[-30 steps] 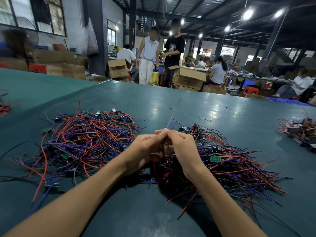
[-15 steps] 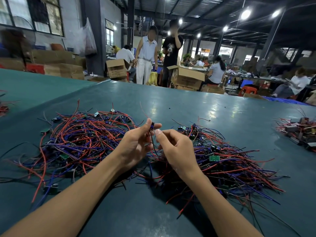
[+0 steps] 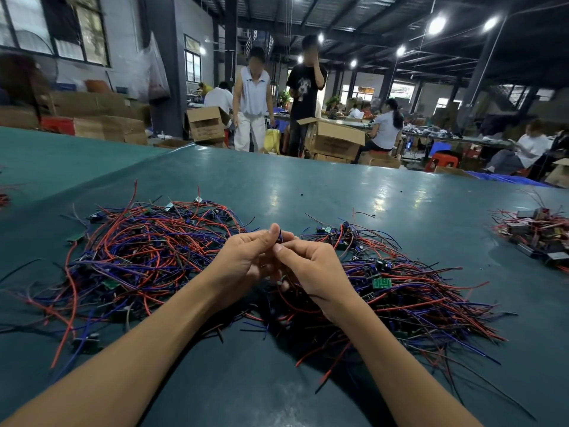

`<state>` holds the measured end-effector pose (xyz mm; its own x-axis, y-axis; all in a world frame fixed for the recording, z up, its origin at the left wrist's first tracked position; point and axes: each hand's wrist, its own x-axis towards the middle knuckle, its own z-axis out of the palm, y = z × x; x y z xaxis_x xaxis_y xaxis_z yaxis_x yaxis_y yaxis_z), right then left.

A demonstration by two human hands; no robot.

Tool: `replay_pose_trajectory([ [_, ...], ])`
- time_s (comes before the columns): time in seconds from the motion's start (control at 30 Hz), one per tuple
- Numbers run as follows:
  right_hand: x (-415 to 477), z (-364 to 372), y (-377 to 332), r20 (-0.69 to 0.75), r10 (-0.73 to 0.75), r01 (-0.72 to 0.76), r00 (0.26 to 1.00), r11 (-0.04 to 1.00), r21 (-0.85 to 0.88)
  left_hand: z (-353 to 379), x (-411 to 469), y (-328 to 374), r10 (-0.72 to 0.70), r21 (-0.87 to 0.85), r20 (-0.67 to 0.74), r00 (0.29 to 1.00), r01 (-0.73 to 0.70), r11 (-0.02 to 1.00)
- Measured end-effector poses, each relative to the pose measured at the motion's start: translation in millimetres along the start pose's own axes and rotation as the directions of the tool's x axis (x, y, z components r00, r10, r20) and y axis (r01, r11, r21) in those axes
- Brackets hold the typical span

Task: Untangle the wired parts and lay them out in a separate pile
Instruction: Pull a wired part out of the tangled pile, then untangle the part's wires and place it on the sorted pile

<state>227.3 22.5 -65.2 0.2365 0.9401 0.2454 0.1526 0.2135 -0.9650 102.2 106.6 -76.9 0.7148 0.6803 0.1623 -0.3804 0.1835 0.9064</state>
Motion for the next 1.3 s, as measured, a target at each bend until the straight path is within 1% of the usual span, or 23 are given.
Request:
replay_pose_trajectory([
  [0.07, 0, 1, 2, 0.023, 0.037, -0.037, 0.999, 0.999, -0.020, 1, 1, -1, 0.001, 0.053, -0.077, 0.997, 0.003, 0.999],
  [0.13, 0, 2, 5, 0.068, 0.058, -0.053, 0.996, 0.996, -0.067, 1, 3, -2, 0.007, 0.061, -0.177, 0.984, 0.004, 0.998],
  [0.3, -4, 5, 3, 0.196, 0.081, -0.043, 0.977, 0.981, -0.189, -7, 7, 0, 0.015, -0.046, -0.267, 0.964, -0.028, 0.999],
  [0.47, -15, 7, -8, 0.327, 0.042, 0.051, 0.944, 0.961, -0.271, -13, 9, 3, 0.018, -0.026, -0.388, 0.921, -0.030, 0.999],
  [0.53, -19, 7, -11, 0.361, 0.024, 0.087, 0.932, 0.954, -0.287, -17, 9, 4, 0.017, -0.020, -0.402, 0.915, -0.028, 0.999],
  [0.67, -21, 4, -13, 0.343, 0.023, 0.095, 0.939, 0.941, -0.325, -19, 11, 2, 0.021, -0.025, -0.412, 0.911, -0.034, 0.999],
  [0.83, -20, 12, -8, 0.346, 0.009, 0.152, 0.938, 0.888, -0.434, -22, 14, 0, 0.043, -0.060, -0.432, 0.901, -0.076, 0.995],
  [0.97, -19, 19, -3, 0.340, 0.004, 0.173, 0.940, 0.856, -0.487, -22, 13, 2, 0.064, -0.071, -0.460, 0.886, -0.108, 0.992],
  [1.0, -19, 18, -3, 0.341, -0.045, 0.221, 0.939, 0.838, -0.498, -22, 13, 3, 0.064, -0.075, -0.465, 0.883, -0.111, 0.991],
  [1.03, -20, 18, -3, 0.334, -0.136, 0.299, 0.933, 0.810, -0.505, -20, 13, 3, 0.062, -0.086, -0.466, 0.883, -0.114, 0.990],
  [1.07, -21, 17, -4, 0.311, -0.257, 0.387, 0.915, 0.774, -0.501, -19, 13, 4, 0.054, -0.107, -0.463, 0.885, -0.117, 0.987],
  [1.13, -23, 16, -7, 0.197, -0.483, 0.514, 0.853, 0.717, -0.471, -19, 11, 9, 0.029, -0.194, -0.434, 0.900, -0.125, 0.973],
  [1.17, -22, 15, -9, 0.120, -0.560, 0.547, 0.820, 0.706, -0.450, -20, 10, 12, 0.011, -0.260, -0.394, 0.919, -0.123, 0.958],
  [1.23, -18, 10, -9, -0.036, -0.638, 0.562, 0.769, 0.702, -0.438, -21, 5, 20, -0.029, -0.397, -0.274, 0.961, -0.086, 0.914],
  [1.3, -13, 4, -7, -0.135, -0.642, 0.525, 0.755, 0.714, -0.463, -20, 0, 24, -0.050, -0.498, -0.146, 0.988, -0.030, 0.867],
])
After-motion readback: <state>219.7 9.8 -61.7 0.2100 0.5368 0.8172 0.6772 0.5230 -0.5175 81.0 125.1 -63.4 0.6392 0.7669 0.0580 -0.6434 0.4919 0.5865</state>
